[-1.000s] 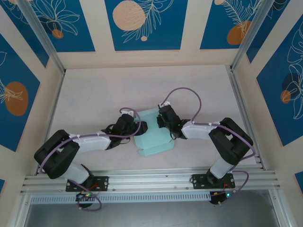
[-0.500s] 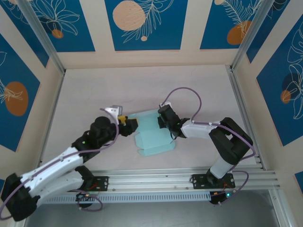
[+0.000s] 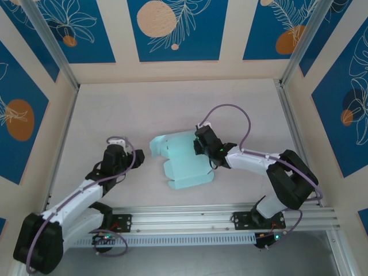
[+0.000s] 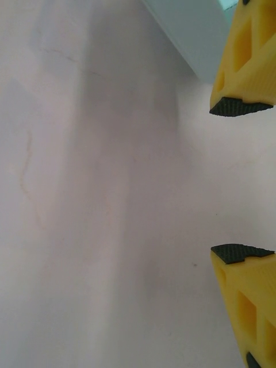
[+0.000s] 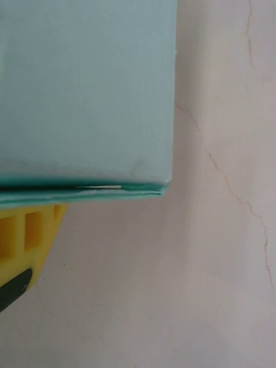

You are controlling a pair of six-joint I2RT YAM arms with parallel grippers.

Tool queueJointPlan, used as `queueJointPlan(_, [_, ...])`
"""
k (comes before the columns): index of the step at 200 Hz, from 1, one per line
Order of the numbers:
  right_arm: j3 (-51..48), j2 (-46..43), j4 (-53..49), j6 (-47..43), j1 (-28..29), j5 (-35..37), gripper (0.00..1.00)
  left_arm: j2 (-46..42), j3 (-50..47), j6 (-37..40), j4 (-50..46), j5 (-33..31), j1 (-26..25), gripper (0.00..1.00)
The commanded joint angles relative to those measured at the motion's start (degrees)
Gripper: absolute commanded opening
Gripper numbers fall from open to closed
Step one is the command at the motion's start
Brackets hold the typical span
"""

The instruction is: Fold the paper box

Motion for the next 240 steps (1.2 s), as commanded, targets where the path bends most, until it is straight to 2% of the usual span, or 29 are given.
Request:
queueJointPlan(1, [0.61, -2.41, -1.08, 1.39, 0.5, -0.85, 0.03, 4.87, 0.42, 2.01, 9.94, 6.09, 0.76, 0.6])
queueJointPlan(23, [0.46, -2.72, -1.76, 1.89, 0.5, -0.85, 0.03, 9.65, 0.42, 1.26, 16.03, 10.51, 0.51, 0.6])
queueJointPlan(85, [2.44, -0.66, -4.5, 3.66, 0.43, -1.36, 0.03, 16.53, 3.03, 3.83, 24.75, 14.86, -4.61, 0.59])
queueJointPlan(118, [3.26, 0.18, -5.52, 4.26, 0.41, -1.74, 0.03, 18.4, 4.39, 5.99, 27.46, 16.87, -8.22, 0.52])
queueJointPlan(154, [4.02, 0.87, -5.55, 4.2, 0.41, -3.41, 0.03, 21.74, 5.65, 7.47, 30.02, 20.37, -11.17, 0.51])
queueJointPlan(219, [4.54, 1.25, -6.71, 4.64, 0.58, -3.97, 0.03, 24.25, 7.65, 9.89, 28.61, 17.21, -12.82, 0.52])
queueJointPlan(240, [4.4, 0.9, -6.68, 4.7, 0.83, -4.5, 0.03, 24.25, 8.41, 11.03, 26.98, 14.47, -12.82, 0.41])
